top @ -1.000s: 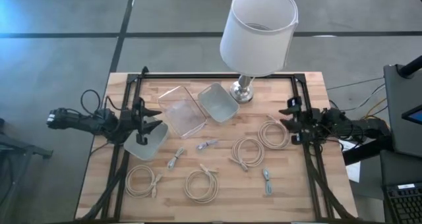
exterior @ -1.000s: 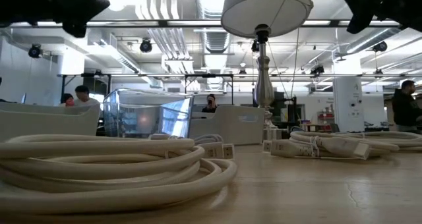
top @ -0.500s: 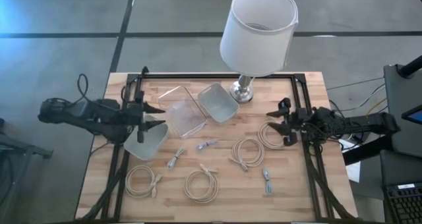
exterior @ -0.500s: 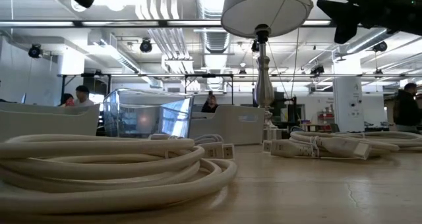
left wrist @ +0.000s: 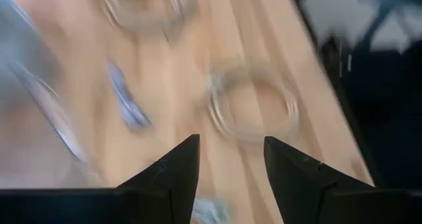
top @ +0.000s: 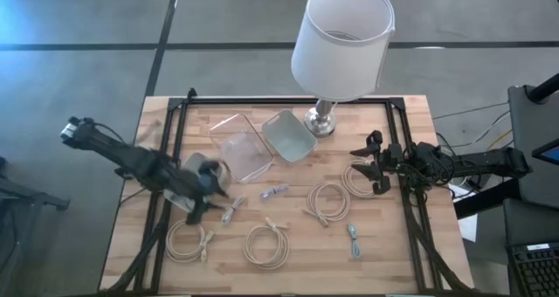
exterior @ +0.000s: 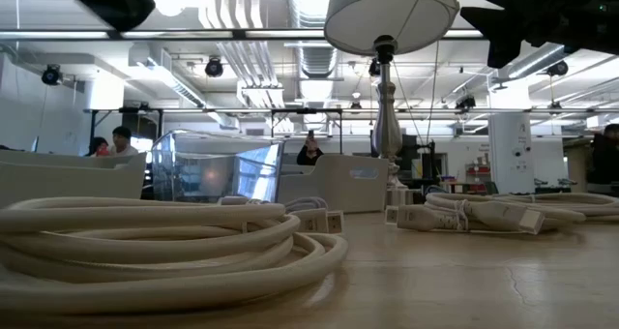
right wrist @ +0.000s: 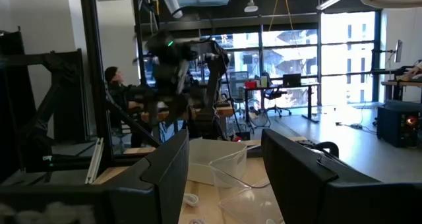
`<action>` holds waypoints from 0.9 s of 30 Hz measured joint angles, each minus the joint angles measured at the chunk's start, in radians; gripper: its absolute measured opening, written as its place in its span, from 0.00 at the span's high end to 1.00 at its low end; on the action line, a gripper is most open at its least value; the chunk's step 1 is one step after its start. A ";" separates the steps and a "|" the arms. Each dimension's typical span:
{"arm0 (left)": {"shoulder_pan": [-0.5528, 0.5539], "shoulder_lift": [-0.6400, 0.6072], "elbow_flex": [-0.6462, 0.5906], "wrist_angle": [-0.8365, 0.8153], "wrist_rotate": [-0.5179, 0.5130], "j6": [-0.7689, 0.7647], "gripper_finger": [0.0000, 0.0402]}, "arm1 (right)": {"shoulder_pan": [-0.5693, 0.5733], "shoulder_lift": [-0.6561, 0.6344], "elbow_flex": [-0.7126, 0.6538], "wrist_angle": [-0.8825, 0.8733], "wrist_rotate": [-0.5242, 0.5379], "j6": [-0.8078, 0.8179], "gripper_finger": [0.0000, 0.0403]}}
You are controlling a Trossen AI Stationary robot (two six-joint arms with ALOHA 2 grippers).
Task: Pick & Place USB Port
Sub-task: Put the brown hdmi cable into the left gray bin
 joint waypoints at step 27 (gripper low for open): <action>-0.220 0.594 0.005 -0.204 0.227 0.033 0.57 | 0.000 -0.008 0.054 -0.001 0.001 -0.124 0.54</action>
